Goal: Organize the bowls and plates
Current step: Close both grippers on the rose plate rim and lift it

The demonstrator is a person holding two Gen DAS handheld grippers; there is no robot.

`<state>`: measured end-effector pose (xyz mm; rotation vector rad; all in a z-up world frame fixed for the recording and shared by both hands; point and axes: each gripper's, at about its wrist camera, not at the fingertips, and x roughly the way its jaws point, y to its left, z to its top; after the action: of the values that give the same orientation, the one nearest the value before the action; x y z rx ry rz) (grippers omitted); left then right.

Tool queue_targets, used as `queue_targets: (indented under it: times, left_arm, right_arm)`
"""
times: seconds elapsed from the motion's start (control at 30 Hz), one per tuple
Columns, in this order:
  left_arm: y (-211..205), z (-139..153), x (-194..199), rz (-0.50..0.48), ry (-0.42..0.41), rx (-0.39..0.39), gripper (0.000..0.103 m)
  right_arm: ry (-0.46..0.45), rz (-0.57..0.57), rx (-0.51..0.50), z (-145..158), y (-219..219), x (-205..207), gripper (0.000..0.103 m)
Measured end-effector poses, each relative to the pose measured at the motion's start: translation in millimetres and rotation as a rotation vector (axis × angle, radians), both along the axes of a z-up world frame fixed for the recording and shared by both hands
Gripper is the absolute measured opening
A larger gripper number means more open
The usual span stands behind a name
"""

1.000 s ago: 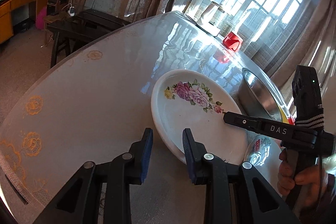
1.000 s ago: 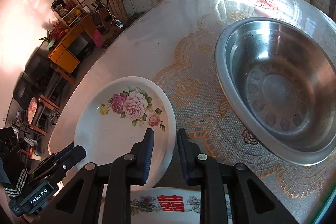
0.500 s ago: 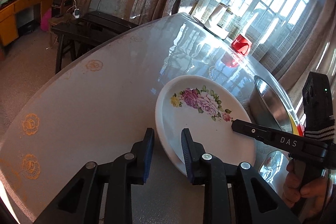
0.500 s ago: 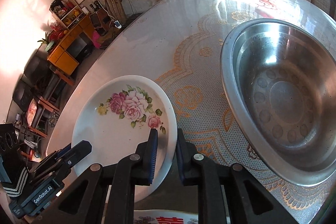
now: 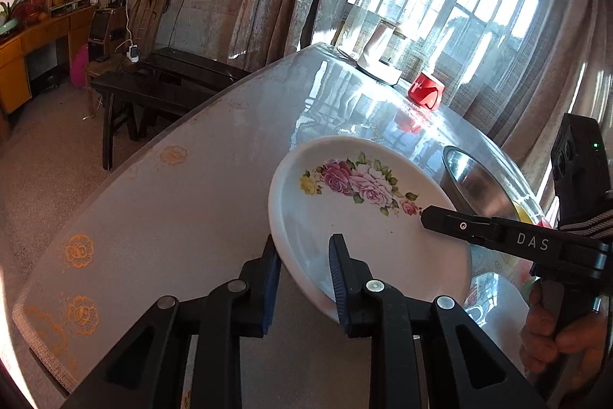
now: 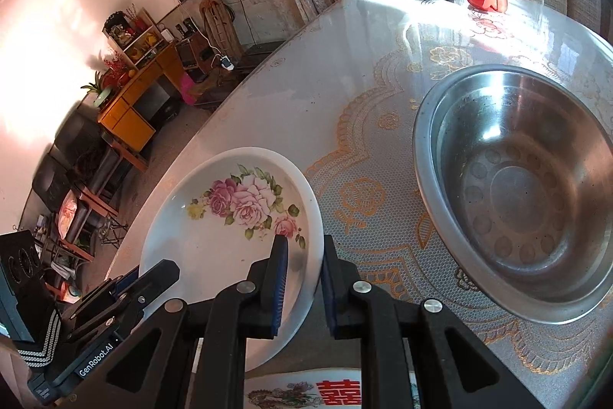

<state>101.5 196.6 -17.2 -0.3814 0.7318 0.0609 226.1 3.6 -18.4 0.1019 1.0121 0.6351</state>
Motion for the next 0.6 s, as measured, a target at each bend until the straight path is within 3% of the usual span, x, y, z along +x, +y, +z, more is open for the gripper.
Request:
queue_targets:
  times: [0.37,0.6]
  left_arm:
    - [-33,39,-18,-0.066,-0.078,0.046,0.025]
    - [-70,49,-26,-0.136,-0.094,0.069,0.025]
  right_arm:
    - [-0.013,-0.059,0.075,19,-43,-27,0.017]
    - [-0.028,-0.125,0.113,26,-84,-52,0.017]
